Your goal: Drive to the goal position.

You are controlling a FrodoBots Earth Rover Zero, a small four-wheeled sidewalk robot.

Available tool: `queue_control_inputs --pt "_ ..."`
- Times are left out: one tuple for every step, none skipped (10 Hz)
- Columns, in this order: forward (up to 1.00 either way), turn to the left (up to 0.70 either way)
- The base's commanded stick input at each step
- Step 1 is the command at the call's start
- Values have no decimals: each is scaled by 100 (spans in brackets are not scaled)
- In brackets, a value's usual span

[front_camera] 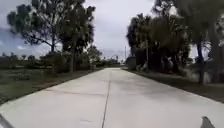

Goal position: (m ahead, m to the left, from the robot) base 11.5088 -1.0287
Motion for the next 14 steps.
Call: queue_control_inputs --pt "85 0" --pt "85 0" --pt "85 0" --pt "85 0" --pt "85 0" --pt "85 0" --pt "85 0" --pt "85 0" --pt "85 0" --pt "85 0" --pt "85 0" --pt "85 0" --pt "85 0" --pt "85 0"
